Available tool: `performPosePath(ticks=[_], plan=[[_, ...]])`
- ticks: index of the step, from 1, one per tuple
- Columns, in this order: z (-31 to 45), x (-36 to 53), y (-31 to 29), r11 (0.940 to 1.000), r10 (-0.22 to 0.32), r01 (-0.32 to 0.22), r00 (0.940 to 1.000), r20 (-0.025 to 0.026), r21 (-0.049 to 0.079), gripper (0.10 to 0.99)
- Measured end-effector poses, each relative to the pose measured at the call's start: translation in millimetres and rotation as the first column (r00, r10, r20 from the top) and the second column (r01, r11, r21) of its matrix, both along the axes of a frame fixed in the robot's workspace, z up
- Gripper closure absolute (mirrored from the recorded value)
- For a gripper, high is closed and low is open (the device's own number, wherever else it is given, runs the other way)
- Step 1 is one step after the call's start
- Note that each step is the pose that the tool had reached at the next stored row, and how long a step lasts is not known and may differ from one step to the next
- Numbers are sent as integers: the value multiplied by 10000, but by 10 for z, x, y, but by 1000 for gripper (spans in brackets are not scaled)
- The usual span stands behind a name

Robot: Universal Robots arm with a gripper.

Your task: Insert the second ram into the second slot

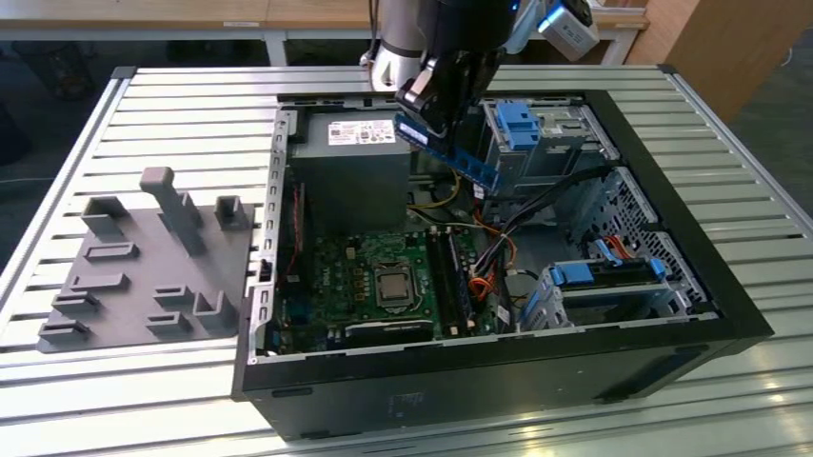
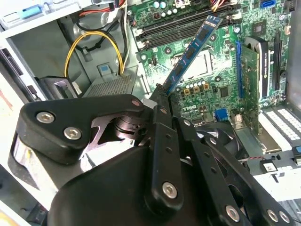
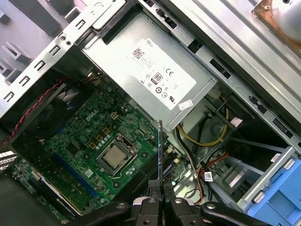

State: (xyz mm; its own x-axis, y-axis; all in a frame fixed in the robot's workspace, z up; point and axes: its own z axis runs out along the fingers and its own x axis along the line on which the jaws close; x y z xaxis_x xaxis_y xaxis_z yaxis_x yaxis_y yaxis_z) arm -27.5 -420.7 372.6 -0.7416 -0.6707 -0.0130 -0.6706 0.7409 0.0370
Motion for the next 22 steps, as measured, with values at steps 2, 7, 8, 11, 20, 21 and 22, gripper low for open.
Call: performPosePath(ticks=[2,7,8,11,20,21,22], plan=[[0,0,0,10000,-87,87,10000,0,0,953],[0,0,0,9995,-323,323,9995,0,0,953],[0,0,0,9993,-365,365,9993,0,0,953],[0,0,0,9988,-498,498,9988,-1,0,953],[0,0,0,9962,-866,866,9962,-1,0,953],[0,0,0,9959,-908,908,9959,-1,0,953],[0,0,0,9955,-948,948,9955,-1,0,953]])
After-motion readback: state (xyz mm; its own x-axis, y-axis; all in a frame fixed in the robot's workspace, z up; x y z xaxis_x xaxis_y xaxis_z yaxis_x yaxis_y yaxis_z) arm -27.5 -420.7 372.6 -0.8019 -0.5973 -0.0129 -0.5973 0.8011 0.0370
